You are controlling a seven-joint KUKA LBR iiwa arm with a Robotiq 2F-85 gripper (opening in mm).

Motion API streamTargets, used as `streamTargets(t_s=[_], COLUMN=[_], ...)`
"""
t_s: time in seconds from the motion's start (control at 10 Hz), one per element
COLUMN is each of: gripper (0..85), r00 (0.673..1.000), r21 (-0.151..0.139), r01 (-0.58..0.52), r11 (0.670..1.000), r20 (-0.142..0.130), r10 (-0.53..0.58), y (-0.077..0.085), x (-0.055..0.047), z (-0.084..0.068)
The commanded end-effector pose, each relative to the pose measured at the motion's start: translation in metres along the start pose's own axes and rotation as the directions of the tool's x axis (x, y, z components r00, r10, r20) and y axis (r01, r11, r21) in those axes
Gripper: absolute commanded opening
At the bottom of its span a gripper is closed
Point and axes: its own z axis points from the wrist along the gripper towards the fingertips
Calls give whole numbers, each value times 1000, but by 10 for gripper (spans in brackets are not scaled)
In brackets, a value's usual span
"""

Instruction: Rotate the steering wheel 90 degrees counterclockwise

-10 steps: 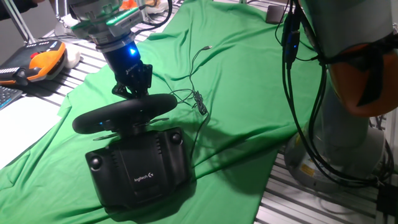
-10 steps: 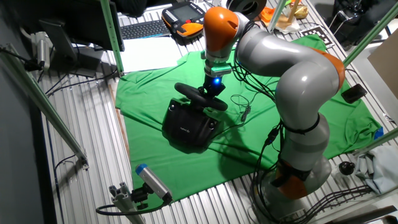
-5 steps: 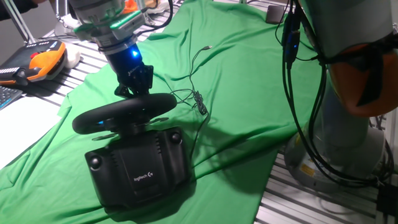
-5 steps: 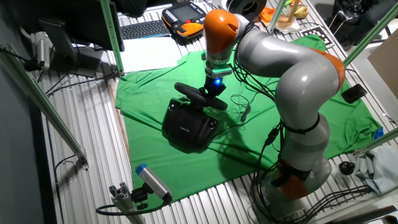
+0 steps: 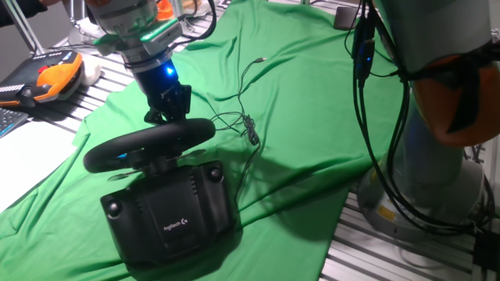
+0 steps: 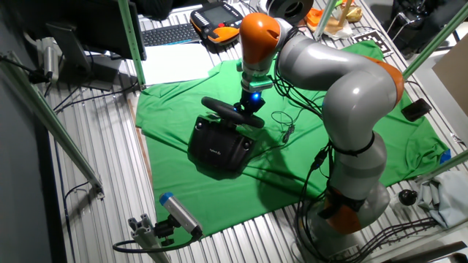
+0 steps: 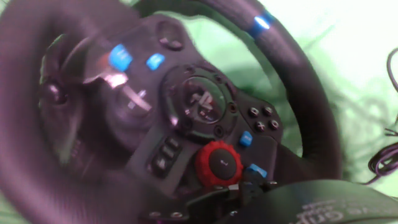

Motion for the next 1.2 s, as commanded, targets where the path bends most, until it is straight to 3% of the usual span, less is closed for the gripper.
streamTargets(t_s=[0.0, 0.6, 1.1], gripper=[0, 0, 0], r00=[1000, 1000, 1000], r21=[-3, -20, -34], r01=[2, 18, 20], r11=[1000, 1000, 999], r20=[2, 9, 9], r10=[-2, -17, -20], y=[0, 2, 5], x=[-2, -17, -20], z=[1, 10, 9])
